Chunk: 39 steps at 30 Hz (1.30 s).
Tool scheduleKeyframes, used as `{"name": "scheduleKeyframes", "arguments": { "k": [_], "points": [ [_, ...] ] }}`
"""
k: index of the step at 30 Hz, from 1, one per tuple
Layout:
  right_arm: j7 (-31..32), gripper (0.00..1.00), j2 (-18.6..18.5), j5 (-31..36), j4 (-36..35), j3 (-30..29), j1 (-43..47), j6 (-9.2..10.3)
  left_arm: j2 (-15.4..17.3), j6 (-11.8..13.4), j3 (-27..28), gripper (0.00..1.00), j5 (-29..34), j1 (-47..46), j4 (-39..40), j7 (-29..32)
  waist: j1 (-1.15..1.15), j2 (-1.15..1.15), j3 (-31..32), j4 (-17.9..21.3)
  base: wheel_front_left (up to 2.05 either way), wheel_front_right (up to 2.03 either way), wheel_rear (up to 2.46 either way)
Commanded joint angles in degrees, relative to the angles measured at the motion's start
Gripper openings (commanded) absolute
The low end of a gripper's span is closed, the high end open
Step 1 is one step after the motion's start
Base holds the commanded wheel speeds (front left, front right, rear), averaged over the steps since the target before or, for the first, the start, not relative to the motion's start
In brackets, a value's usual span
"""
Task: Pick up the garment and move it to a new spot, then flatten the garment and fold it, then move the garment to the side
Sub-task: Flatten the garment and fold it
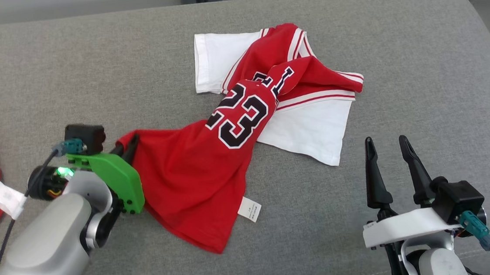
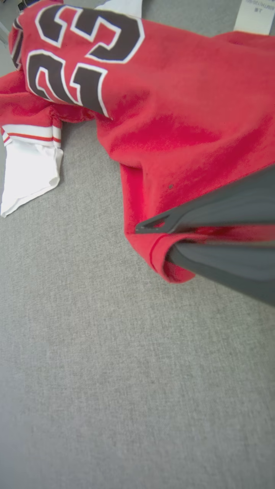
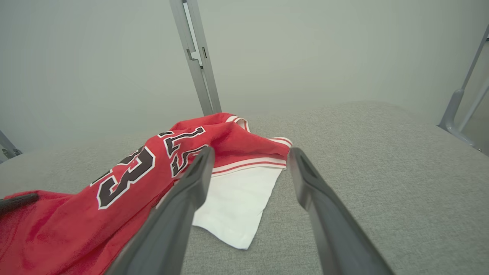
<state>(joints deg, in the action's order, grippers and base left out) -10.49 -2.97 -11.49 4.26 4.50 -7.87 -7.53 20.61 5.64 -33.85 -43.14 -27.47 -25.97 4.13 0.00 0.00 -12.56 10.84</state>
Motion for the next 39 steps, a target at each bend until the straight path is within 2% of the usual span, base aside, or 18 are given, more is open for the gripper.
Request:
{"name": "scheduleKeyframes", "arguments": {
  "k": [1, 6, 13, 17, 22, 23, 24, 25, 33, 35, 39],
  "points": [
    [0.11, 1.00, 0.01, -0.36, -0.28, 0.28, -0.74, 0.08, 0.76, -0.44, 0.23, 0.00, 0.81, -2.22, -0.48, -0.99, 0.00, 0.00, -1.08, -0.08, 0.00, 0.00, 0.00],
    [0.18, 1.00, 0.01, -0.40, -0.77, 1.56, -2.25, 0.08, 2.29, -1.31, 0.69, 0.00, 4.99, -11.35, -5.10, -5.25, 0.00, 0.00, -4.93, 0.78, 0.00, 0.00, 0.00],
    [-0.65, 1.00, -0.08, -0.95, 0.05, 3.59, -4.35, 0.08, 5.18, -2.35, 0.73, 0.00, 8.89, -22.74, -11.33, -6.52, 0.00, 0.00, -10.14, 3.24, 0.00, 0.00, 0.00],
    [-1.26, 1.00, -0.04, -1.21, 0.83, 4.35, -5.08, 0.08, 6.80, -2.06, 1.22, 0.00, 10.27, -27.16, -14.31, -7.39, 0.00, 0.00, -11.71, 4.40, 0.00, 0.00, 0.00],
    [-1.83, 1.00, -0.05, -1.32, 1.75, 4.49, -5.68, 0.08, 6.31, -2.43, 2.54, 0.00, 9.23, -29.67, -17.15, -10.77, 0.00, 0.00, -12.22, 4.80, 0.00, 0.00, 0.00],
    [-1.93, 1.00, -0.08, -1.30, 1.99, 4.20, -5.71, 0.08, 5.66, -2.58, 2.87, 0.36, 8.78, -29.60, -17.66, -11.77, 0.00, 0.00, -12.09, 4.50, 0.00, 0.00, 0.00],
    [-1.99, 1.00, -0.14, -1.25, 2.22, 4.02, -5.69, 0.08, 5.17, -2.80, 2.96, 0.95, 8.72, -29.35, -17.97, -12.75, 0.00, 0.00, -11.96, 4.25, 0.00, 0.00, 0.00],
    [-2.06, 1.00, -0.19, -1.19, 2.48, 3.82, -5.74, 0.08, 4.31, -3.09, 3.25, 1.00, 8.06, -28.59, -18.39, -13.92, 0.00, 0.00, -11.61, 3.81, 0.00, 0.00, 0.00],
    [-1.34, 1.00, -0.82, -0.44, 3.09, 2.51, -4.83, 0.08, -0.62, -6.51, 4.17, 1.00, 5.34, -21.75, -19.97, -18.98, 0.00, 0.00, -6.19, -0.66, 0.00, 0.00, 0.00],
    [-1.09, 1.00, -0.77, -0.47, 2.97, 2.27, -4.39, 0.08, -1.35, -7.07, 5.63, 1.00, 5.31, -19.19, -18.68, -19.34, 0.00, 0.00, -4.38, -1.73, 0.00, 0.00, 0.00],
    [-0.53, 1.00, -0.92, -0.52, 3.21, 1.23, -3.29, 0.08, -3.31, -6.04, 11.70, 1.00, 6.83, -12.44, -10.97, -19.30, 0.00, 0.00, -0.94, -4.03, 0.00, 0.00, 0.00]
  ]
}}
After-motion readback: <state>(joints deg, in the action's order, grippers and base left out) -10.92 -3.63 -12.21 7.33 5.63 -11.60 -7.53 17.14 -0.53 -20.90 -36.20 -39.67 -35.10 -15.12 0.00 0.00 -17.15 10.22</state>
